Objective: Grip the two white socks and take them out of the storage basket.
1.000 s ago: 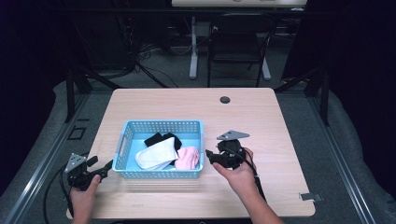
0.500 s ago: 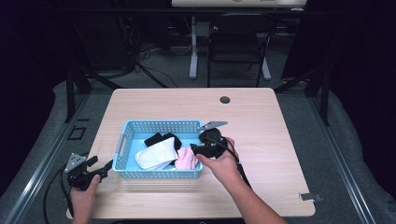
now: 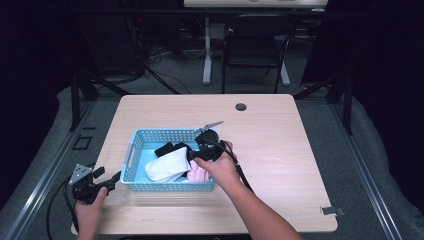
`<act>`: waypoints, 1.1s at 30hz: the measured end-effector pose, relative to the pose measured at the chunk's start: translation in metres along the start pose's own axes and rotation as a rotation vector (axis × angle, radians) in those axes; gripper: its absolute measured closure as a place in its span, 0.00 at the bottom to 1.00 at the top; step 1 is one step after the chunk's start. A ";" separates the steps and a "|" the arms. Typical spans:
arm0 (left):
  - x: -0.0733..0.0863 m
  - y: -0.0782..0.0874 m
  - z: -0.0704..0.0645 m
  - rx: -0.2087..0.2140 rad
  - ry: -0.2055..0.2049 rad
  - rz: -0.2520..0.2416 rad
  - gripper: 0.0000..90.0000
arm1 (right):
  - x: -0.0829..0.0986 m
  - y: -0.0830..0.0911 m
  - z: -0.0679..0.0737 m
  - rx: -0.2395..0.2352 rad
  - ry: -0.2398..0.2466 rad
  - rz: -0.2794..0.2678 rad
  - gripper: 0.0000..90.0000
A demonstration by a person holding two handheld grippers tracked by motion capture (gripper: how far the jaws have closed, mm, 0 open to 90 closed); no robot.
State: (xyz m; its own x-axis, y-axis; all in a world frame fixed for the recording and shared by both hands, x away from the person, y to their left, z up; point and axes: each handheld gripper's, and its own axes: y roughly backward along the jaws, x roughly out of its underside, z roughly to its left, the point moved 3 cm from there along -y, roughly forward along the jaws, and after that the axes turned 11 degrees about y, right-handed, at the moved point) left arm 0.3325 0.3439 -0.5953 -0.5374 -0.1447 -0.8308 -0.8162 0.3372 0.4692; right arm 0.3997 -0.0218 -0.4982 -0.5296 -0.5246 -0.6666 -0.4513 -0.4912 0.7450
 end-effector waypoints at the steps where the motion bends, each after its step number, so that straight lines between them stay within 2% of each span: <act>1: 0.000 0.000 0.000 0.000 0.000 0.000 0.26 | -0.002 -0.004 0.001 -0.007 -0.010 0.007 0.67; 9: 0.000 0.000 0.000 0.002 0.001 -0.001 0.26 | -0.006 -0.030 0.001 -0.087 -0.113 0.041 0.72; 11: 0.000 0.000 0.000 0.002 0.002 -0.001 0.26 | -0.006 -0.035 0.001 -0.101 -0.125 0.062 0.73; 12: 0.000 0.000 0.000 0.002 0.002 -0.002 0.26 | -0.006 -0.038 0.002 -0.098 -0.140 0.054 0.73; 17: 0.000 0.000 0.000 0.003 0.003 -0.003 0.26 | -0.007 -0.051 0.003 -0.133 -0.177 0.126 0.73; 22: 0.000 0.000 0.000 0.003 0.003 -0.003 0.26 | -0.007 -0.064 0.006 -0.144 -0.171 0.171 0.72; 24: -0.001 0.000 0.000 0.003 0.006 -0.005 0.26 | -0.008 -0.066 0.007 -0.146 -0.164 0.209 0.72; 27: -0.001 0.000 0.000 0.004 0.005 -0.005 0.26 | -0.007 -0.073 0.010 -0.141 -0.188 0.214 0.72; 28: -0.001 0.000 0.000 0.005 0.004 -0.006 0.26 | -0.007 -0.073 0.009 -0.152 -0.168 0.240 0.72; 30: -0.001 0.000 0.000 0.005 0.003 -0.005 0.26 | -0.008 -0.074 0.010 -0.163 -0.181 0.227 0.73; 31: -0.001 0.000 0.000 0.005 0.004 -0.005 0.26 | -0.008 -0.074 0.011 -0.152 -0.184 0.212 0.76; 33: -0.001 0.000 0.000 0.005 0.003 -0.004 0.26 | -0.009 -0.071 0.011 -0.146 -0.149 0.216 0.81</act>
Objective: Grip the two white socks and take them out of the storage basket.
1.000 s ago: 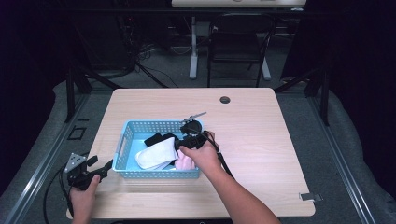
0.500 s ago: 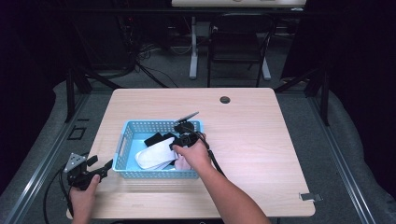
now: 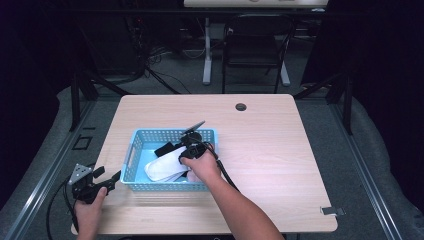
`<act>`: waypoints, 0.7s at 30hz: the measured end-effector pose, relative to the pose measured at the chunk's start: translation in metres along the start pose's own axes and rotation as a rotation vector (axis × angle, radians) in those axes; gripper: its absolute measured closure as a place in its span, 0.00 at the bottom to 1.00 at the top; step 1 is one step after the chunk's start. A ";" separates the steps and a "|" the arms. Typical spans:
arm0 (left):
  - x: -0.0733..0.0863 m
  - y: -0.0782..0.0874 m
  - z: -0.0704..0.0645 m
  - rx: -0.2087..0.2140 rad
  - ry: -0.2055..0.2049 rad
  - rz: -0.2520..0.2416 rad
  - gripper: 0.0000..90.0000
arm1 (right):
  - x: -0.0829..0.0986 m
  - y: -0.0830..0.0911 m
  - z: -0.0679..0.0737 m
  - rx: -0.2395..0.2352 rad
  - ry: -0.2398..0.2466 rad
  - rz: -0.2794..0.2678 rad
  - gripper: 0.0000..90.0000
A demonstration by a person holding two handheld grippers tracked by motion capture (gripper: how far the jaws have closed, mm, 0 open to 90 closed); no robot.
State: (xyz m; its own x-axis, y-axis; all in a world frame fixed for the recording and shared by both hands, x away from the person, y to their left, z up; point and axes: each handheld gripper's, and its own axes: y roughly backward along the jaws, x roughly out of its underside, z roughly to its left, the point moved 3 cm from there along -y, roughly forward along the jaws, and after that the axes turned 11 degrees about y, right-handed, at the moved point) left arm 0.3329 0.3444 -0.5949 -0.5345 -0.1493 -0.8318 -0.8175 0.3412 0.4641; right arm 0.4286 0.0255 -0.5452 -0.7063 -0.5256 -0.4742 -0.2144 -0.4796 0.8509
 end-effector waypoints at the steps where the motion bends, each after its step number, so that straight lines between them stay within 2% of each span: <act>1: 0.000 0.000 0.000 0.000 -0.001 0.000 0.26 | 0.000 0.000 0.002 0.004 -0.006 -0.021 0.83; 5: 0.000 0.000 -0.001 0.001 -0.003 0.002 0.26 | -0.001 0.003 0.006 0.021 0.037 -0.059 0.93; 8: 0.000 0.000 0.000 0.001 -0.003 0.002 0.26 | -0.001 0.005 0.011 0.039 0.087 -0.100 0.96; 9: 0.000 0.000 0.000 0.001 -0.002 0.002 0.26 | -0.001 0.005 0.013 0.035 0.087 -0.123 0.97; 11: 0.000 0.000 0.000 0.001 -0.002 0.001 0.26 | -0.001 0.009 0.015 0.039 0.116 -0.127 0.97; 14: 0.000 0.000 0.000 0.000 -0.001 0.001 0.26 | -0.001 0.015 0.022 0.018 0.136 -0.182 0.97; 18: 0.000 0.000 0.000 0.001 -0.003 0.002 0.26 | -0.001 0.026 0.032 0.026 0.185 -0.232 0.97; 21: 0.000 0.000 -0.001 0.001 -0.004 0.004 0.26 | -0.001 0.033 0.037 0.026 0.204 -0.262 0.97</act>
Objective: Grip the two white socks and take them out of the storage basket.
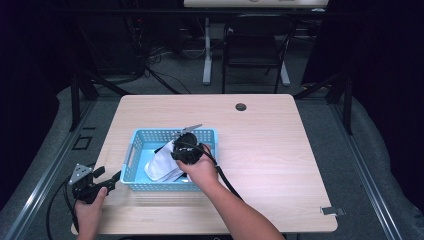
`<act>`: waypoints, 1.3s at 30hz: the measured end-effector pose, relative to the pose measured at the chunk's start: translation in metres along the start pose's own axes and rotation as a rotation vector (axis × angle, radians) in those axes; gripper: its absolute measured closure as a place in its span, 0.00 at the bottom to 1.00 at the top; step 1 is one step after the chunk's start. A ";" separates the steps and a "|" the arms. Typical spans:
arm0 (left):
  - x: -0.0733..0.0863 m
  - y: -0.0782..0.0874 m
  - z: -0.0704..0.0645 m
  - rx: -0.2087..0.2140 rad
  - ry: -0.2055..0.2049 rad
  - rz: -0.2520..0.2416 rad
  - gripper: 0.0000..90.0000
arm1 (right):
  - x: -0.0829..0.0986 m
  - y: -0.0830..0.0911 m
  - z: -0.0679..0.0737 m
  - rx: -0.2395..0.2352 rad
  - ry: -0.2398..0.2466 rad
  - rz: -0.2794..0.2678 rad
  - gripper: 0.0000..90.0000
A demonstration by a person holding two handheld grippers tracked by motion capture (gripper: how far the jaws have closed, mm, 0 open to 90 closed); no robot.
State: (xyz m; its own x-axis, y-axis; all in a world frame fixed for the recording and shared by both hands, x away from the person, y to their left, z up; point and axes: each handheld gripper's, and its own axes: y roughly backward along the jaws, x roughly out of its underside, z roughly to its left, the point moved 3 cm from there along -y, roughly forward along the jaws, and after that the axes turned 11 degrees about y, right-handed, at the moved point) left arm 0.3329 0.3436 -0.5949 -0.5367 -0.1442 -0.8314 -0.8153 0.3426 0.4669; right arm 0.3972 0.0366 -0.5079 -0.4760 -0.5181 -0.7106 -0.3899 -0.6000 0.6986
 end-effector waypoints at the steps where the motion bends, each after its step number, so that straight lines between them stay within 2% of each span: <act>1: 0.000 0.000 0.000 0.000 -0.001 0.000 0.26 | -0.001 0.003 0.002 -0.003 0.014 -0.010 0.97; 3: 0.000 0.000 0.000 -0.001 0.000 0.000 0.26 | -0.004 0.008 0.005 0.001 0.037 -0.035 0.98; 9: 0.000 0.000 0.000 0.000 0.001 0.000 0.26 | -0.009 0.024 0.018 0.050 0.119 -0.140 0.98; 13: 0.000 0.000 0.000 0.000 0.001 0.000 0.26 | -0.012 0.036 0.024 0.057 0.142 -0.202 0.98; 18: 0.000 -0.001 0.000 -0.001 0.002 -0.006 0.26 | -0.016 0.051 0.027 0.095 0.179 -0.248 0.98; 27: 0.000 -0.001 0.000 -0.001 0.001 -0.006 0.26 | -0.016 0.077 0.027 0.145 0.197 -0.349 0.98; 34: 0.000 0.000 0.000 -0.003 -0.001 0.000 0.26 | -0.014 0.090 0.029 0.175 0.222 -0.383 0.98; 39: 0.000 0.000 -0.001 -0.003 -0.001 0.000 0.26 | -0.011 0.100 0.030 0.173 0.217 -0.411 0.98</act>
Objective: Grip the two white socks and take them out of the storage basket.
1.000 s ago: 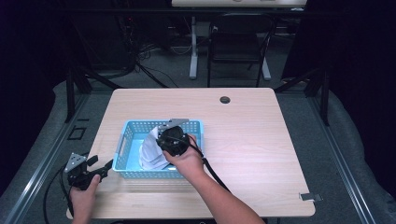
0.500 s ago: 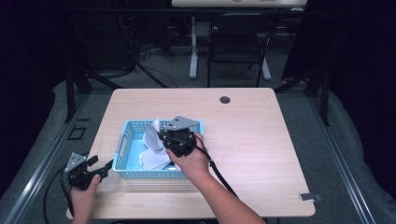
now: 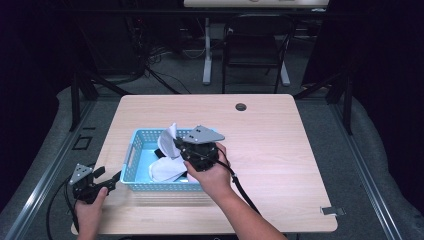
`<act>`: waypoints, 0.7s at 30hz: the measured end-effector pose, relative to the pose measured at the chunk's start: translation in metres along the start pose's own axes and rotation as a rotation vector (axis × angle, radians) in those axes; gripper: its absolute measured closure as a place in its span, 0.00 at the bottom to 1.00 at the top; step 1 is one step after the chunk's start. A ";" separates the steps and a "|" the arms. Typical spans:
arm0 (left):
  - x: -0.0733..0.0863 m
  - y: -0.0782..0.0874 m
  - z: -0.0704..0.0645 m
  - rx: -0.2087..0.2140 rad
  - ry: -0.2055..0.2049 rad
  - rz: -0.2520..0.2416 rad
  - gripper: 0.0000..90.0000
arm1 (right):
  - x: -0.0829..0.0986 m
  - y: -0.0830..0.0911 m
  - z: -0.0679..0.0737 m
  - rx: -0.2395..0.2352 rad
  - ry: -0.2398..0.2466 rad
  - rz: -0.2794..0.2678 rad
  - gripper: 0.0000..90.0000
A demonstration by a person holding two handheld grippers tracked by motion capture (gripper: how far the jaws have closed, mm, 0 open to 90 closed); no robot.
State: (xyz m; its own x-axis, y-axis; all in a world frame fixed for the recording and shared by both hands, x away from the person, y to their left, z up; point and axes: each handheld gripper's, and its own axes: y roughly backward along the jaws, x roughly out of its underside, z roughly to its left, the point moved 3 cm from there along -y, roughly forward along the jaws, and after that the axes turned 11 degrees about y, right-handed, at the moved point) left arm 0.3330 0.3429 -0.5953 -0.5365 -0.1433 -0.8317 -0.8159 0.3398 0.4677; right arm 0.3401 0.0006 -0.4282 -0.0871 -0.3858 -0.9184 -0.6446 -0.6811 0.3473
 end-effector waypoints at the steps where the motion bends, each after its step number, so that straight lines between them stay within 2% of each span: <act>1: 0.000 0.000 0.000 0.000 0.000 0.000 0.26 | 0.000 0.002 0.000 -0.001 -0.002 -0.001 0.98; 11: 0.000 0.000 0.000 0.000 -0.001 0.001 0.26 | 0.003 0.029 -0.004 0.016 -0.023 -0.050 0.98; 15: 0.000 0.000 0.000 0.001 -0.001 -0.004 0.26 | 0.006 0.036 -0.007 0.023 -0.030 -0.054 0.98; 21: 0.000 -0.001 -0.001 0.000 -0.001 -0.003 0.26 | 0.018 0.057 -0.019 0.060 -0.050 -0.050 0.98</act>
State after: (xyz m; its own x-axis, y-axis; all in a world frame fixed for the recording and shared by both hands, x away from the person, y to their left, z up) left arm 0.3332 0.3420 -0.5957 -0.5341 -0.1433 -0.8332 -0.8173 0.3396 0.4655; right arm 0.3165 -0.0569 -0.4211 -0.0903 -0.3200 -0.9431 -0.6935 -0.6594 0.2902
